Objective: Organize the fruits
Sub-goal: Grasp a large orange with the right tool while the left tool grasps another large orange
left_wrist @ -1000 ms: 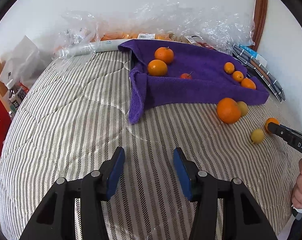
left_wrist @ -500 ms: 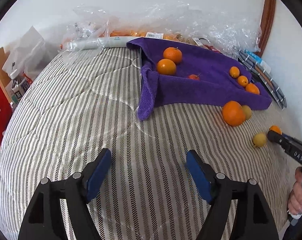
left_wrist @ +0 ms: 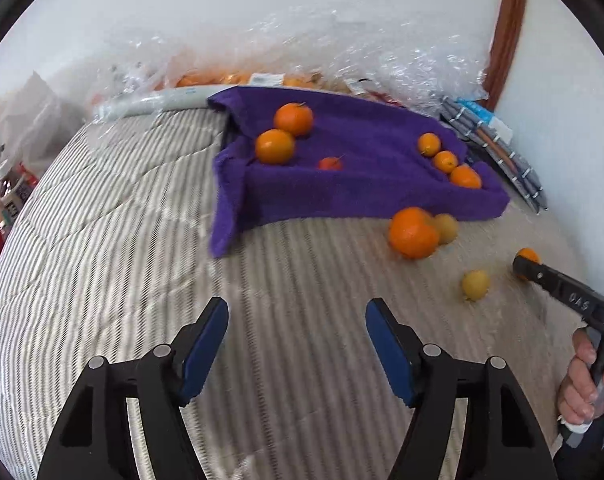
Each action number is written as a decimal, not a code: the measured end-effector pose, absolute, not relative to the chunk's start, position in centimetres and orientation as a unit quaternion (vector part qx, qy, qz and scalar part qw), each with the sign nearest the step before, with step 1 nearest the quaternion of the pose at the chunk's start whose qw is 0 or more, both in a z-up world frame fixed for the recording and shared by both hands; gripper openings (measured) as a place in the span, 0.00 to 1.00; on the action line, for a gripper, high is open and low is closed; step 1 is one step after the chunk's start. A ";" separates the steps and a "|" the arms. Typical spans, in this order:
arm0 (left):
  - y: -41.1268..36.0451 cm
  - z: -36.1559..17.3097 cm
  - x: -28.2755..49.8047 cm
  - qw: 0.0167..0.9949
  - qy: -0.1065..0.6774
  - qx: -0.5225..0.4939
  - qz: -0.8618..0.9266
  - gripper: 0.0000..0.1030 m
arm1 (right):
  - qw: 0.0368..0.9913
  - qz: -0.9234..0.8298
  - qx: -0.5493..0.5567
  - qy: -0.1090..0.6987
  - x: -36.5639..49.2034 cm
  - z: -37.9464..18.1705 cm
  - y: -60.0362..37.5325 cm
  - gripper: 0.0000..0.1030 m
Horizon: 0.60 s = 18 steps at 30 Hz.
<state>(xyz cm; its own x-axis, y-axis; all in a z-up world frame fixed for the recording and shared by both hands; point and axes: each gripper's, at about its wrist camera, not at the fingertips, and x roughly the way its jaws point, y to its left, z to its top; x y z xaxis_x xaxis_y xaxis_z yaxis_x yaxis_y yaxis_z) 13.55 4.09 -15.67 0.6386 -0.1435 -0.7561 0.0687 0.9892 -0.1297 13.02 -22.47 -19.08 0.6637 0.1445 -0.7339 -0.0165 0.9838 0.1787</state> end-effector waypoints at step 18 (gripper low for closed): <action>-2.7 -16.0 19.0 0.900 0.416 -0.061 -0.113 0.66 | 0.914 0.084 0.079 0.389 12.3 -18.8 -23.7 0.33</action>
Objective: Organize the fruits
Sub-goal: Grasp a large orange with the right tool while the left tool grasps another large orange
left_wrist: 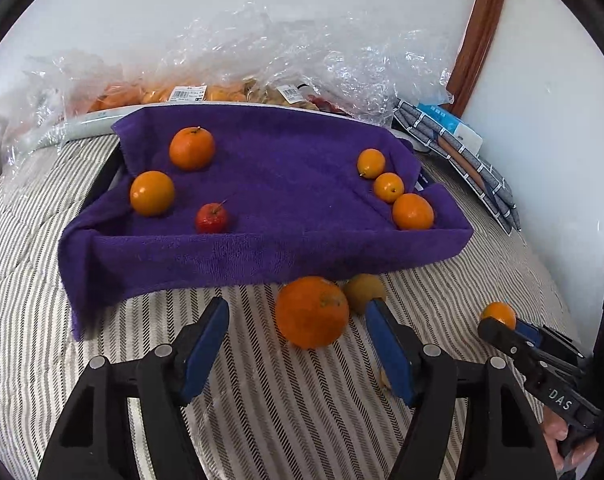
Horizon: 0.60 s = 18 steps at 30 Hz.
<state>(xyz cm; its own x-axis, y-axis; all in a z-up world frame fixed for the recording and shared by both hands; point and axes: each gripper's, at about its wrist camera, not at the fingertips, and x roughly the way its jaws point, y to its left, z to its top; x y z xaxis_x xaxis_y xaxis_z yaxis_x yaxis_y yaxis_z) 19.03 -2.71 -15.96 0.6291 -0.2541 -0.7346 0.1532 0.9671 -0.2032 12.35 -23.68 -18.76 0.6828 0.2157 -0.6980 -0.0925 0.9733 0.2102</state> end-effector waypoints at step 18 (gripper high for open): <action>-1.6 -15.6 18.5 0.894 0.418 -0.096 -0.126 0.38 | 0.921 0.112 0.061 0.368 11.7 -18.3 -22.7 0.33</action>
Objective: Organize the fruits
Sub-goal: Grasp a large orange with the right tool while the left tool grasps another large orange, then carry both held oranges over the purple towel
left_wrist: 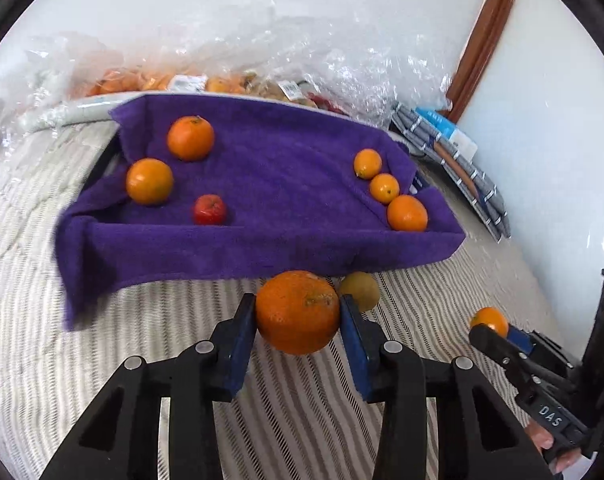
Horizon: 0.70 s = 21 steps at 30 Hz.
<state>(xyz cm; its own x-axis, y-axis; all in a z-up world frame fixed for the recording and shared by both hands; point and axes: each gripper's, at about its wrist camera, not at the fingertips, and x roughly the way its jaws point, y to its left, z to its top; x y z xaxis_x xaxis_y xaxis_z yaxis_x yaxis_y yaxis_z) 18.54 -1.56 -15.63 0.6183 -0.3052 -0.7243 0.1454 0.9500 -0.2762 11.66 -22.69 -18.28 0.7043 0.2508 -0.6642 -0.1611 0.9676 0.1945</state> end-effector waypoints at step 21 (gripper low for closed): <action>6.4 -13.6 12.5 0.900 0.406 -0.140 -0.071 0.38 | 0.917 0.091 0.063 0.383 9.1 -16.0 -19.6 0.33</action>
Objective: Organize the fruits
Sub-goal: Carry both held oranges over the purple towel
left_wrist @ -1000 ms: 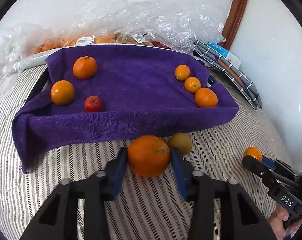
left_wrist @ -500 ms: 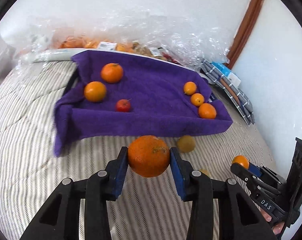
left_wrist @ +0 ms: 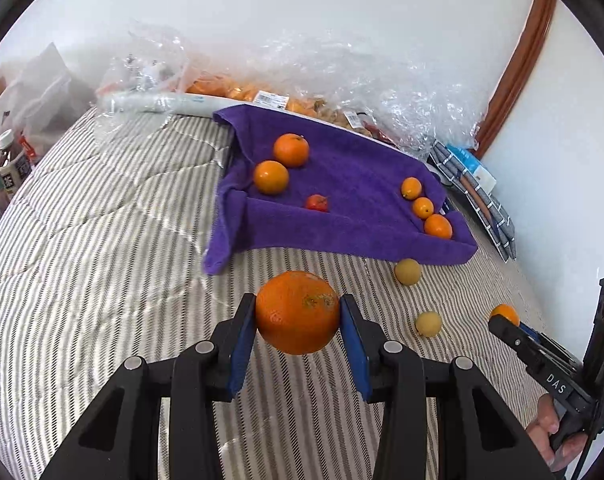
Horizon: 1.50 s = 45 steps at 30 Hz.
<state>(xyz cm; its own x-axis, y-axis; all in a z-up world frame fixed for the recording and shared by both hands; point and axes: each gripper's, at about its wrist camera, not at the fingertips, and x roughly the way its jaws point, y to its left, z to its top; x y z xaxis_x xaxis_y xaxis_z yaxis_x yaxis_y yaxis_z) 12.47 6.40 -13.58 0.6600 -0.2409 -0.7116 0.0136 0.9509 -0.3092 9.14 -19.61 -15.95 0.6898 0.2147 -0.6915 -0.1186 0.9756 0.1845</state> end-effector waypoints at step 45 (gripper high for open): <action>4.1 -13.9 30.3 0.898 0.419 -0.101 -0.089 0.38 | 0.911 0.136 -0.015 0.388 24.5 -16.6 -13.6 0.33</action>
